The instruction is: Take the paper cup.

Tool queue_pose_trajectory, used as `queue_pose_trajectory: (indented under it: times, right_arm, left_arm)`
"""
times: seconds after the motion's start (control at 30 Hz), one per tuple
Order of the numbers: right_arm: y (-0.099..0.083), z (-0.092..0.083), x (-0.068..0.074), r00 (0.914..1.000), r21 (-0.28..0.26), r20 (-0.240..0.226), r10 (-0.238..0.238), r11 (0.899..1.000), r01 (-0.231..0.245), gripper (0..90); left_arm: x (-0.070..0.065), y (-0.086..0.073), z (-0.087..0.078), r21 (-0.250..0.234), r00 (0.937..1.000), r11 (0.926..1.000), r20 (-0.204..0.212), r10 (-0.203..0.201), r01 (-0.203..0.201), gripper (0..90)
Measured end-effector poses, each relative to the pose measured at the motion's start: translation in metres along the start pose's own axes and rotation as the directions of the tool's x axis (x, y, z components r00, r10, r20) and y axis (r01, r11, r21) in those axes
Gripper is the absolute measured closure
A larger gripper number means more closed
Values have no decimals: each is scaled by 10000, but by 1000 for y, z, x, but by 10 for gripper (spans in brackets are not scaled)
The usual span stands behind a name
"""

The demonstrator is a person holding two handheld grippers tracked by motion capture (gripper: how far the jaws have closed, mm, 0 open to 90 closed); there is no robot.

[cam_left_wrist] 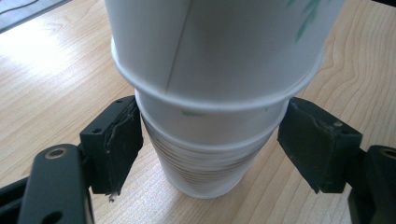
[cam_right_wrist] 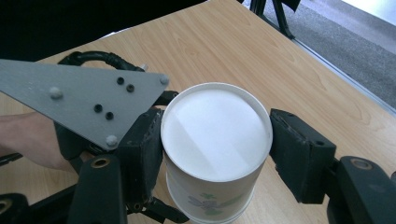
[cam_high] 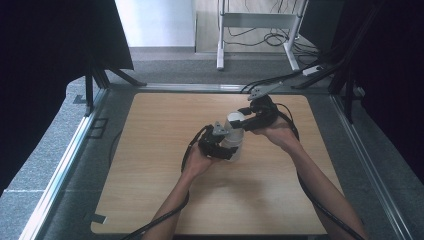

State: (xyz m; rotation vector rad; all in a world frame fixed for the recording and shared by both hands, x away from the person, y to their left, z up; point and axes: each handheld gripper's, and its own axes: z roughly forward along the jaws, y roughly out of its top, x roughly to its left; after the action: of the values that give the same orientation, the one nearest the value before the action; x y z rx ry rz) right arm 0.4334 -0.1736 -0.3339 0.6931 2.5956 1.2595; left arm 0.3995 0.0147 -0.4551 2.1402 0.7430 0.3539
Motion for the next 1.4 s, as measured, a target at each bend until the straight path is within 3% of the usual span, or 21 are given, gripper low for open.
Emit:
queue_pose_trajectory:
  times: [0.73,1.2,1.4]
  right_arm:
    - [29,-38,6,9993,-203,136,-349,9992,352,372]
    - [43,-69,17,9986,-502,146,-508,9974,515,372]
    - [43,-78,27,9977,-493,21,-681,9965,681,372]
  left_arm:
    - [-1,-1,1,97,9998,9997,-85,204,-203,204]
    - [0,-1,-11,253,9998,9996,133,119,-123,67]
    - [-2,-5,-24,294,9987,9996,506,42,-57,0]
